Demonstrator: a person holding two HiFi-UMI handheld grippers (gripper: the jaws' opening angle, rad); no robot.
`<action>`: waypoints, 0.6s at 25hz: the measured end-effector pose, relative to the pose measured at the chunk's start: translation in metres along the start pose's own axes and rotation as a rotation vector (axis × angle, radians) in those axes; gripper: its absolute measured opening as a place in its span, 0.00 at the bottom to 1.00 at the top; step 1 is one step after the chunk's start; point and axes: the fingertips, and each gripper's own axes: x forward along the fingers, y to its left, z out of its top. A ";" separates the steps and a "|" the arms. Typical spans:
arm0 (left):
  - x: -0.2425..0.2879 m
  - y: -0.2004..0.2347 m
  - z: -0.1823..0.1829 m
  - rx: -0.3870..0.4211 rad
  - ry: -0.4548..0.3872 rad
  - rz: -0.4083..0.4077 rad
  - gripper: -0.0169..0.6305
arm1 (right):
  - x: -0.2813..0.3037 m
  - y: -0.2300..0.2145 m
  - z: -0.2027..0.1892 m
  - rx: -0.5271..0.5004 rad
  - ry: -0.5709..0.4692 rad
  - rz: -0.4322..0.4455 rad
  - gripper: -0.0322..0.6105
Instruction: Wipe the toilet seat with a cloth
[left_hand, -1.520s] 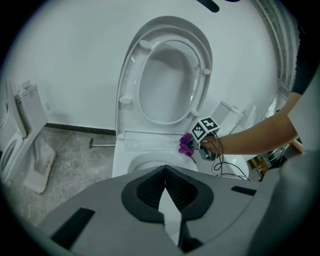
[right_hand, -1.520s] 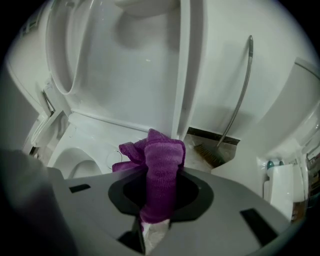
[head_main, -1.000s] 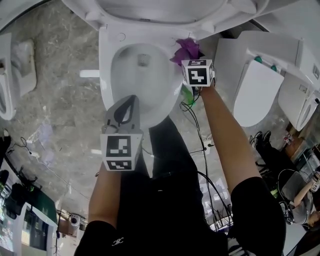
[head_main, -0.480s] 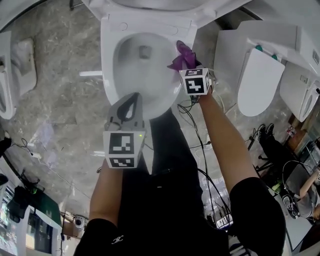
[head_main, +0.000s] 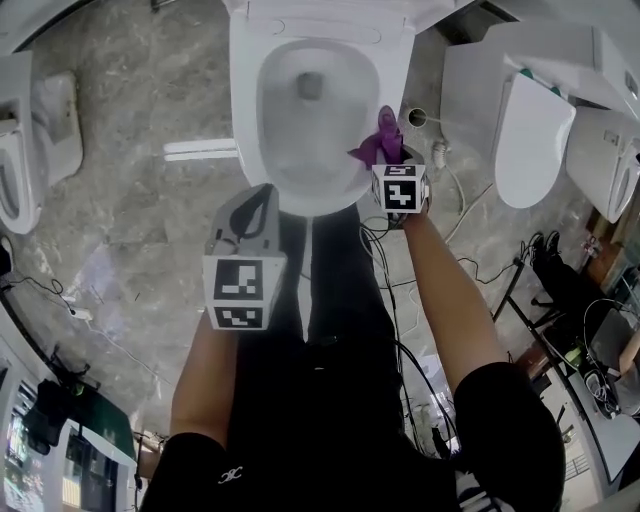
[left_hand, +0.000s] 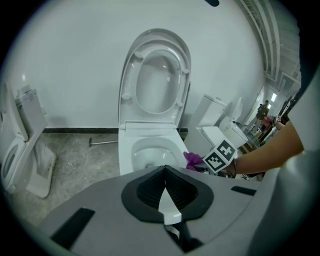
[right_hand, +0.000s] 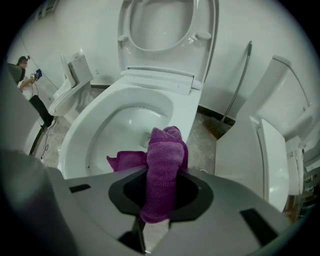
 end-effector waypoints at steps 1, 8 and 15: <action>-0.006 0.001 -0.005 -0.003 0.002 -0.002 0.03 | -0.004 0.008 -0.011 0.008 0.009 0.007 0.20; -0.016 0.019 -0.037 -0.051 0.000 0.009 0.03 | -0.023 0.065 -0.071 0.074 0.024 0.135 0.20; -0.032 0.033 -0.056 -0.102 -0.015 0.033 0.03 | -0.034 0.125 -0.088 -0.057 0.054 0.223 0.20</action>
